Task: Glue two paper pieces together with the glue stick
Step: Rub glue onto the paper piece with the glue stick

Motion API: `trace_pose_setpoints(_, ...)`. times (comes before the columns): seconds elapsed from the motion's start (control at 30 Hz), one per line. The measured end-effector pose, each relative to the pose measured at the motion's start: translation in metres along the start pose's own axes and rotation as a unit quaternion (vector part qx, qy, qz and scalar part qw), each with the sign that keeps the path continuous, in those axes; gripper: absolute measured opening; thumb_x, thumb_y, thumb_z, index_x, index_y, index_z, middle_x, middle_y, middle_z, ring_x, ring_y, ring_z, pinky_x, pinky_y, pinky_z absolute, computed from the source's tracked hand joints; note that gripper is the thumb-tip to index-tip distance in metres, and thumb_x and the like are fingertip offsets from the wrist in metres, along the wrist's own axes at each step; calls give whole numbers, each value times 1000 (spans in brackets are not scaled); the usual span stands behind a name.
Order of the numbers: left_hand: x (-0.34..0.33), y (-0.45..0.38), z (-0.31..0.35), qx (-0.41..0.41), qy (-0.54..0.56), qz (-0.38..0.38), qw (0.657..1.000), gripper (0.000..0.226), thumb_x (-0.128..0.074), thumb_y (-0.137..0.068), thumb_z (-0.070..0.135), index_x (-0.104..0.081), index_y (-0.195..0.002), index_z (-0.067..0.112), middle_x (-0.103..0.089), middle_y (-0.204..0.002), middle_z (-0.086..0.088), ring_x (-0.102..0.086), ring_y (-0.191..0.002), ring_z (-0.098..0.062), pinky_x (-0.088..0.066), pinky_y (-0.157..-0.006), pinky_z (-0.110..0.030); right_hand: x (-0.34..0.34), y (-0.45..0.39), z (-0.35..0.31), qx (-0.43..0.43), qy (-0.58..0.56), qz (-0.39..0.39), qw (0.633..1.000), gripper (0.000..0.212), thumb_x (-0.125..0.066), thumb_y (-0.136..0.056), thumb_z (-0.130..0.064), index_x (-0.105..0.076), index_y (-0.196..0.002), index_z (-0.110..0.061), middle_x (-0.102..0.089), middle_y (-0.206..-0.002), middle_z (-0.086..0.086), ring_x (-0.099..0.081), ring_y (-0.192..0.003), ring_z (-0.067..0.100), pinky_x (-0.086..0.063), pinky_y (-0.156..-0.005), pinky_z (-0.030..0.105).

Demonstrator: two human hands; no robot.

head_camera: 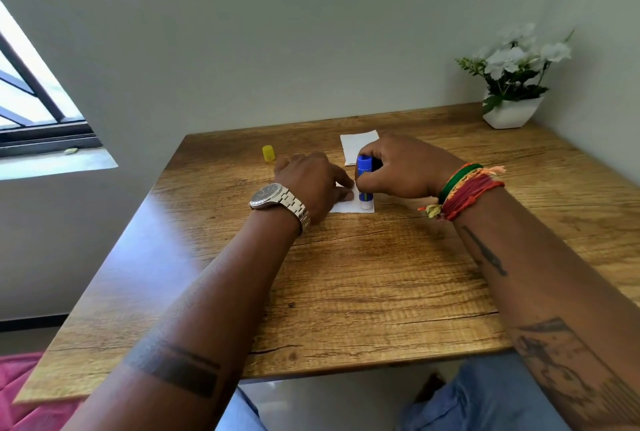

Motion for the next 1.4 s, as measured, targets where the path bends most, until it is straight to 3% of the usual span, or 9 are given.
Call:
trace_pose_setpoints(0.23,0,1,1,3,11,7,1000,30,-58,-93,53,-66,-122,47,-62,-114,4,-57,-116,-27,-38,-100,-46,-4,-1,11,-10,-129,-17,991,17,-66,-82,-35,-74,-89,-22,-73,-84,9,-64,-67,20,-54,-66,35)
trace_pose_setpoints(0.33,0,1,-1,8,25,23,999,29,-60,-92,53,-69,-118,44,-63,-111,5,-59,-112,-26,-40,-97,-45,0,-3,25,-30,-234,31,971,25,-62,-75,-38,-76,-88,-23,-74,-79,10,-63,-61,17,-59,-64,34)
trace_pose_setpoints(0.5,3,-1,-8,31,73,80,994,15,-68,-88,45,-63,-89,31,-69,-97,9,-62,-97,-19,-39,-86,-38,5,-9,50,-77,-345,123,927,14,-64,-88,-22,-77,-95,-21,-68,-73,4,-63,-58,12,-60,-62,28)
trace_pose_setpoints(0.67,8,0,-12,31,110,119,986,7,-67,-91,35,-61,-92,30,-70,-90,9,-64,-88,-17,-48,-84,-37,5,-10,57,-101,-412,160,891,18,-63,-90,-17,-79,-98,-16,-67,-72,4,-62,-57,12,-60,-63,31)
trace_pose_setpoints(0.83,16,2,-25,44,214,185,958,7,-73,-87,29,-67,-84,29,-61,-77,17,-58,-73,-2,-39,-60,-17,3,-10,59,-114,-488,167,849,18,-63,-93,-16,-74,-105,-8,-69,-73,4,-63,-63,17,-58,-65,34)
trace_pose_setpoints(0.97,21,5,-58,136,261,265,918,11,-74,-85,29,-63,-82,31,-63,-76,15,-60,-70,-5,-34,-54,-18,-7,-11,52,-105,-544,148,819,13,-65,-94,-13,-71,-104,-7,-73,-74,4,-68,-69,19,-61,-68,36)
trace_pose_setpoints(1.1,23,4,-97,232,249,300,891,8,-73,-86,28,-66,-90,26,-67,-100,0,-62,-100,-24,-42,-76,-27,-14,-16,38,-76,-526,120,838,17,-66,-93,-11,-72,-109,-12,-76,-84,12,-70,-72,19,-58,-64,29)
trace_pose_setpoints(1.2,17,-4,-109,274,232,269,894,22,-70,-89,29,-66,-110,24,-53,-127,-9,-51,-121,-33,-43,-97,-39,-13,-21,35,-71,-498,128,855,16,-67,-93,-14,-72,-108,-17,-79,-89,11,-71,-70,15,-54,-58,24)
trace_pose_setpoints(1.4,4,-4,-114,287,278,259,879,24,-67,-92,29,-64,-115,25,-55,-128,-9,-52,-122,-30,-45,-100,-41,-6,-26,47,-80,-480,148,861,18,-67,-92,-13,-70,-109,-18,-80,-90,6,-70,-76,17,-49,-62,30)
Point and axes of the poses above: each hand's wrist, its own y-axis away from the middle knuckle, its own x-axis out of the back of the hand, z = x × y, the point moved 7 cm from there along -y, towards the middle knuckle
